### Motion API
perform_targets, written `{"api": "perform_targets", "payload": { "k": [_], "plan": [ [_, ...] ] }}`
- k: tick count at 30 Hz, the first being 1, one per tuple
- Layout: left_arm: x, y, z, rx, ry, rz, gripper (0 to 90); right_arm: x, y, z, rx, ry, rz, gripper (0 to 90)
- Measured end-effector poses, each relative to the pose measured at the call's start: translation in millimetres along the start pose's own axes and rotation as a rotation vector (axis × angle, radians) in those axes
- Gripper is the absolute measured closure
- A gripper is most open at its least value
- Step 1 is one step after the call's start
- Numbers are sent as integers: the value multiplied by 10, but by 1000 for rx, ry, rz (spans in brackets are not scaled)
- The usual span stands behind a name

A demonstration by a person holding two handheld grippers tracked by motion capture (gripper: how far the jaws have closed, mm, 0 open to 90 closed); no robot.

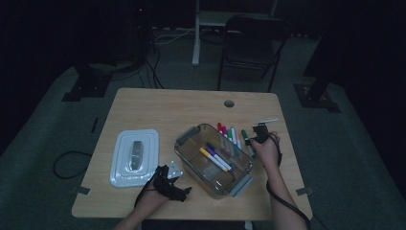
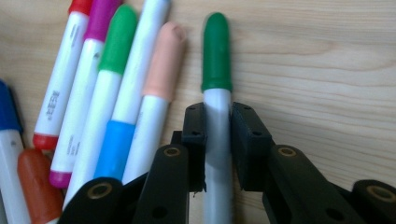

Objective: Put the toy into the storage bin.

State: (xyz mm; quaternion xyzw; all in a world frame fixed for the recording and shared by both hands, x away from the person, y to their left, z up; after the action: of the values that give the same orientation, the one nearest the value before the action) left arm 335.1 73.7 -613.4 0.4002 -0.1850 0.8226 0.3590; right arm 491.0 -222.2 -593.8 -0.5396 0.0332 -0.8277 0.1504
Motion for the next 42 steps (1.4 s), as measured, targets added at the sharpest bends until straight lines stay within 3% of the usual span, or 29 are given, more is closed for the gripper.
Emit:
{"api": "perform_targets", "payload": {
  "k": [3, 9, 14, 23, 29, 30, 33, 38, 42],
  "plan": [
    [0, 0, 0, 0, 0, 0, 5, 133, -1, 31, -35, 33, 35, 765],
    [0, 0, 0, 0, 0, 0, 5, 612, -187, 138, -4, 102, 91, 765],
    [0, 0, 0, 0, 0, 0, 5, 981, -491, 187, 79, 139, 140, 765],
    [1, -1, 0, -1, -1, 0, 5, 1373, -1198, 127, 265, 165, 258, 765],
    [1, 1, 0, 1, -1, -2, 5, 1398, -1637, 27, 391, 126, 312, 764],
    [1, 1, 0, 1, -1, -2, 5, 1398, -1637, 27, 391, 126, 312, 764],
    [1, 1, 0, 1, -1, -1, 5, 1236, -1878, -98, 465, 52, 342, 765],
    [1, -1, 0, -1, -1, 0, 5, 1009, -2101, -253, 503, -32, 377, 765],
    [1, 1, -1, 0, -2, -1, 5, 877, -2186, -332, 518, -80, 380, 765]
  ]
}}
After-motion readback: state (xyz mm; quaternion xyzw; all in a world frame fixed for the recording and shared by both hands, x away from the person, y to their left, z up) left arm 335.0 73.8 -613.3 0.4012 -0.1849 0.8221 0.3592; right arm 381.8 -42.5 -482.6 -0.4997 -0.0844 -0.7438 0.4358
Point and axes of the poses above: each handheld gripper's, and its own axes: x roughly backward along the jaws, z roughly out of its top, y roughly to its right, the point moved 9 cm from there along -x, roughly forward along the jaws, and after that the axes turned 5 degrees about -y, right-handed, at the moved point
